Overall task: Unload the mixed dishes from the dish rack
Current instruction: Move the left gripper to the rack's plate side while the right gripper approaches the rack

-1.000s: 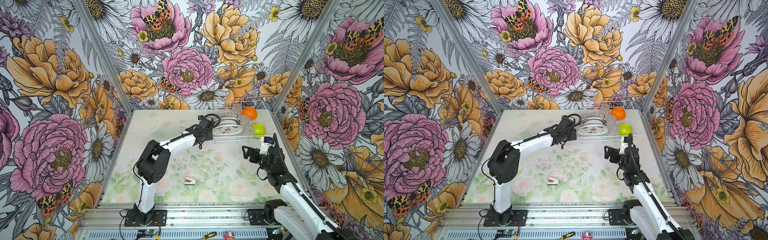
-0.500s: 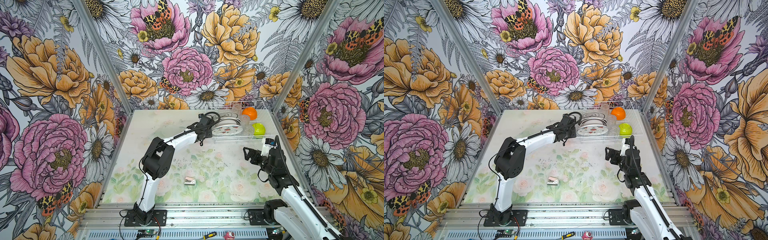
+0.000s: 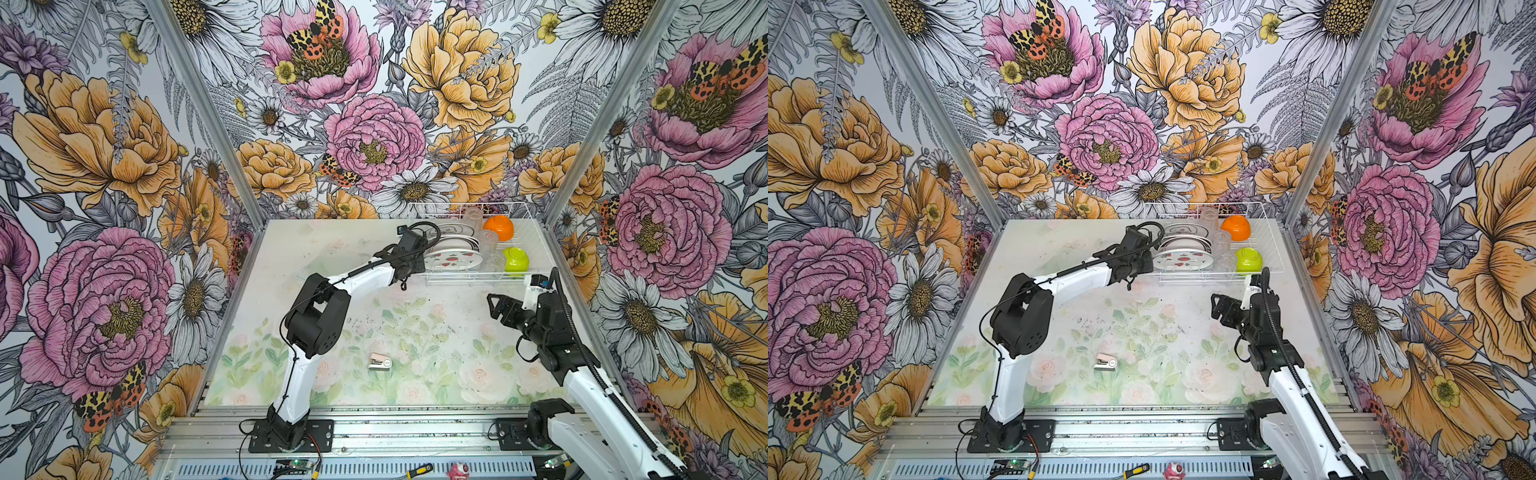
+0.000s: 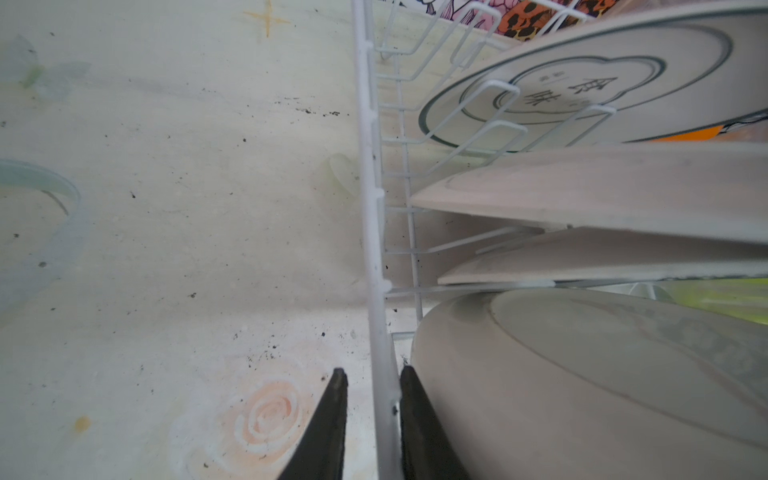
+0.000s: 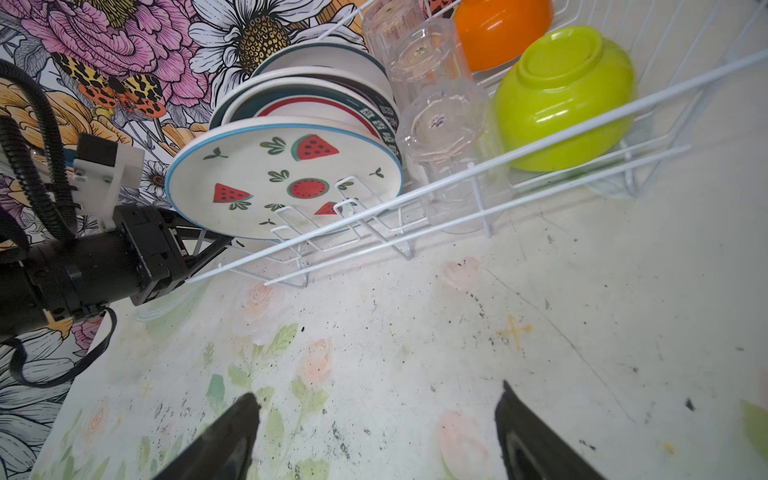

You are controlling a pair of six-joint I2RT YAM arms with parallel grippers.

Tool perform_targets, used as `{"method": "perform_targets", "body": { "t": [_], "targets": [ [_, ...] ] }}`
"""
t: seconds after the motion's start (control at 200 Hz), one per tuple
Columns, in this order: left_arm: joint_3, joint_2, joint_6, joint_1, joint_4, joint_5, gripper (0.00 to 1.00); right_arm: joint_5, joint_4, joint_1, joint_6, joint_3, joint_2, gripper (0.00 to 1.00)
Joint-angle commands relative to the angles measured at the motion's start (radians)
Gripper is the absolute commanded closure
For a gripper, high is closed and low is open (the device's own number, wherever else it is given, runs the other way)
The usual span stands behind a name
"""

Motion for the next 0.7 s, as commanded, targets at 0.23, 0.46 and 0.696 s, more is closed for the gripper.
{"method": "perform_targets", "body": {
  "t": [0.23,0.46,0.696],
  "targets": [
    [-0.336,-0.194,0.017,0.082,-0.045,-0.076,0.84,-0.069,-0.018,0.009,-0.040,0.059,0.051,0.11],
    [-0.522,-0.397,0.018,0.079,-0.036,-0.095,0.84,-0.090,-0.018,0.020,-0.051,0.069,0.066,0.12],
    [-0.689,-0.569,0.008,0.094,-0.033,-0.098,0.84,-0.093,-0.029,0.051,-0.054,0.081,0.064,0.12]
  ]
}}
